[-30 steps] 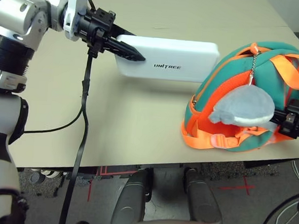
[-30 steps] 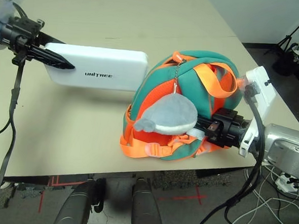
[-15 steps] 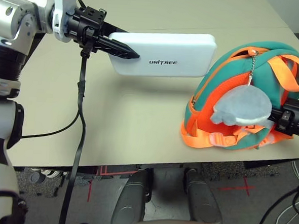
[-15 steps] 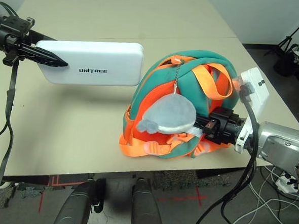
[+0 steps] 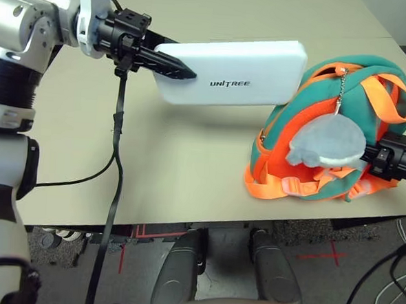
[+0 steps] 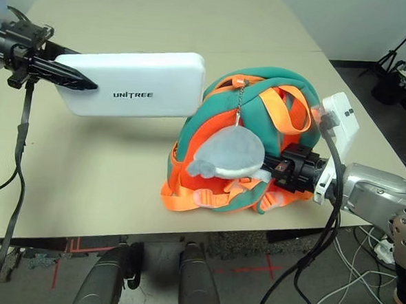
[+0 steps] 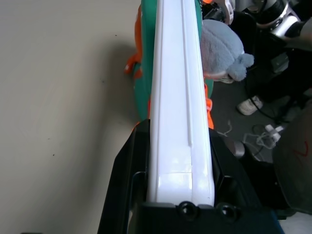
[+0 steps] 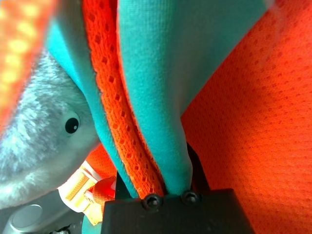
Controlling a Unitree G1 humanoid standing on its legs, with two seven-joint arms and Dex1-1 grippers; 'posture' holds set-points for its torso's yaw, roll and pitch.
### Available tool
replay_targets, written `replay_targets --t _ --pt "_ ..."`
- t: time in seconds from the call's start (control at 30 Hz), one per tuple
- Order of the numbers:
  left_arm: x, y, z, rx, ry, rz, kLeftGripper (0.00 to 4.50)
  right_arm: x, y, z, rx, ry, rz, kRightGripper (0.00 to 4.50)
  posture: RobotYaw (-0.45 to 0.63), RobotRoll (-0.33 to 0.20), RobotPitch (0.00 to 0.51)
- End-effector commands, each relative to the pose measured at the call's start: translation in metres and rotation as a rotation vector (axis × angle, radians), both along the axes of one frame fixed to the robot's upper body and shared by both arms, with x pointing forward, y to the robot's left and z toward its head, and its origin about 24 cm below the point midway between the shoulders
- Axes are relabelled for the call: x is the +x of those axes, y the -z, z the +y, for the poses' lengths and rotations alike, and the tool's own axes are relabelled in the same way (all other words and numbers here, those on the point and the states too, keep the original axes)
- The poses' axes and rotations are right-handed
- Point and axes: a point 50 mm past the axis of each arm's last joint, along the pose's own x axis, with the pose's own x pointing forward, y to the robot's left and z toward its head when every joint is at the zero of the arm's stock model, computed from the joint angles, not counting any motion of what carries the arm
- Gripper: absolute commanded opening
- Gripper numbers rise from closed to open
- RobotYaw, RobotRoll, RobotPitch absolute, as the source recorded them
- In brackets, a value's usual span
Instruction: Put the pencil case into the backpack and zip it.
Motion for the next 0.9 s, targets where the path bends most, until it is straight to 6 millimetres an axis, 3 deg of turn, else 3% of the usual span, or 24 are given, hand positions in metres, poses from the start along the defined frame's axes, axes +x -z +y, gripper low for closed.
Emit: replay_targets --t 0.03,0.3,0.67,0.9 --pt "0.010 0.000 -0.009 0.071 -0.027 0.006 1.47 0.001 0.012 0.003 -0.013 -0.003 0.062 0.12 -0.01 0.000 0.188" --pt "0.023 0.002 -0.032 0.183 -0.036 0.041 1.47 0.003 0.011 0.004 -0.013 -0.003 0.056 0.12 -0.01 0.000 0.191" --pt "0.011 0.006 -0.056 0.343 0.083 0.075 1.47 0.003 0.013 0.008 -0.007 -0.003 0.056 0.12 -0.02 0.000 0.193" --pt "0.012 0.008 -0.088 0.477 0.165 0.018 1.47 0.008 0.017 0.011 -0.009 0.001 0.048 0.12 -0.01 0.000 0.186"
